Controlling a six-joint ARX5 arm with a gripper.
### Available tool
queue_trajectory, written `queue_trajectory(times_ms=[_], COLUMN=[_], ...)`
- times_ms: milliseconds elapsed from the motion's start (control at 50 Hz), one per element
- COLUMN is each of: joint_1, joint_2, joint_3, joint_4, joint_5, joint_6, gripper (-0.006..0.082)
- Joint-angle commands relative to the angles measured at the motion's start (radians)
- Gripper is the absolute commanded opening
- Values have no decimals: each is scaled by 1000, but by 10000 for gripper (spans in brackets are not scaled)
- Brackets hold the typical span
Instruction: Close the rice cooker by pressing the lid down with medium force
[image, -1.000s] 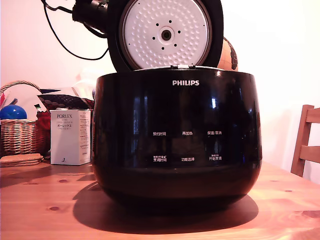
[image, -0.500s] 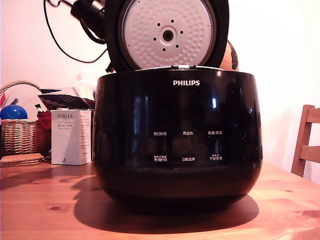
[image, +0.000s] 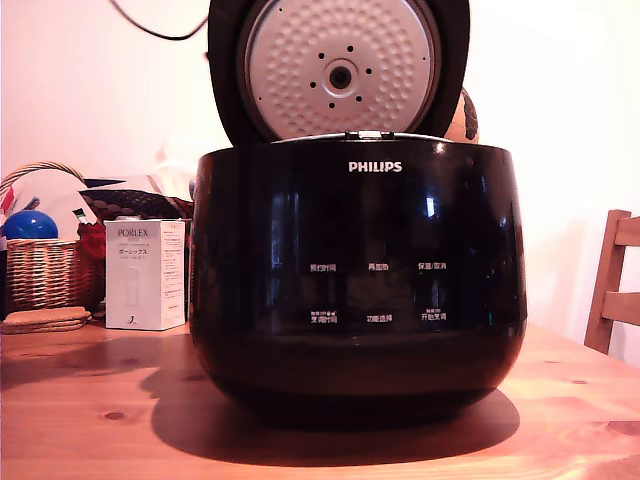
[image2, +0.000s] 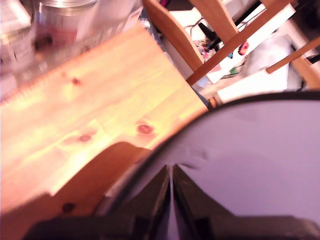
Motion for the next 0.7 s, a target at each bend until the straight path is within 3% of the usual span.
queue_trajectory(times_ms=[0, 440, 680], joint_1=[-15, -100, -110], joint_2=[16, -27, -110], joint_3=[-3, -16, -173], joint_4=[2, 33, 133], joint_5=[2, -89, -116], joint_6=[13, -37, -64], gripper=[-19, -19, -19])
